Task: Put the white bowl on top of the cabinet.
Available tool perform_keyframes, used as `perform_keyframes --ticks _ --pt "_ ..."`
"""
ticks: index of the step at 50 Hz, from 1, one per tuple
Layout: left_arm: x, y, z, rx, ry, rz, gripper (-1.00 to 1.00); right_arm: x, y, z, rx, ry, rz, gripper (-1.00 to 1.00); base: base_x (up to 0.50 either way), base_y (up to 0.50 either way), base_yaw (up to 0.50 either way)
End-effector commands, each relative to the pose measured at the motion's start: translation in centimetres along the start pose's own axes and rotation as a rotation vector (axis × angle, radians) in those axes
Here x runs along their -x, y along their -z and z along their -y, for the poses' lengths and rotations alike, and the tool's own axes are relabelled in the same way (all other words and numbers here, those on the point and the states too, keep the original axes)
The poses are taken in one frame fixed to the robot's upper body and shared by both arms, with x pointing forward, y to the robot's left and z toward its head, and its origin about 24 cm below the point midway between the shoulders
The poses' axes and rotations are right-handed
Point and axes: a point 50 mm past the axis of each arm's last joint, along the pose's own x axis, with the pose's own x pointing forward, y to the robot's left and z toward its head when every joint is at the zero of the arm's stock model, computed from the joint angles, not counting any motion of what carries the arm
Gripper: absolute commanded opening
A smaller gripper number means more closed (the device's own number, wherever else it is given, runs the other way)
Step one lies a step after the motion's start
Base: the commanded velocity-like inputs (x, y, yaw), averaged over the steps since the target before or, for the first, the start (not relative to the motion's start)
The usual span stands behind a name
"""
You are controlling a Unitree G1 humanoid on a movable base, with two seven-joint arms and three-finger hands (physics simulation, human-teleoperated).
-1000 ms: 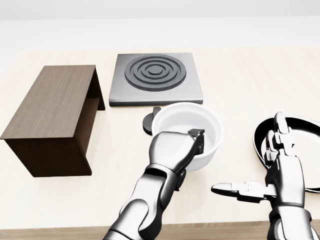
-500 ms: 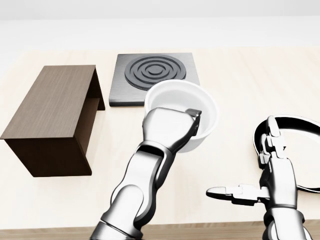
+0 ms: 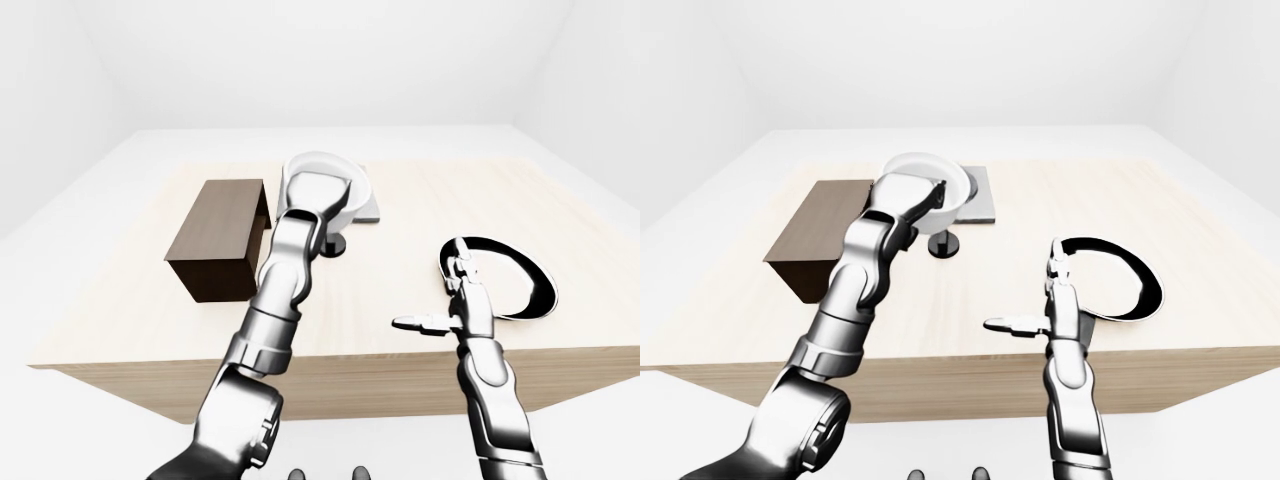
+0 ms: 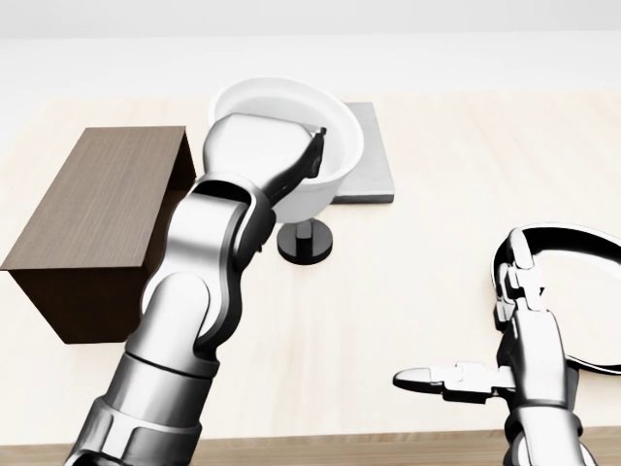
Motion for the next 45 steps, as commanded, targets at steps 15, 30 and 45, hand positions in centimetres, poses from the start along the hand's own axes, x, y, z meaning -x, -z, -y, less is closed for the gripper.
perform_keyframes --ticks 15,30,45 --pt "1.7 4.6 -8.1 -0.022 -0.193 -0.106 -1.0 0.1 0.3 -0.5 0.014 -0.014 -0.004 1.0 0.0 0.0 0.0" --pt "3.2 6.6 -11.6 0.024 -0.319 -0.08 -1.0 0.1 0.6 -0.8 0.025 -0.019 -0.007 1.0 0.0 0.0 0.0" --pt "3.8 7.6 -11.5 0.113 -0.376 -0.028 -1.0 0.1 0.7 -1.0 0.03 -0.022 -0.008 1.0 0.0 0.0 0.0"
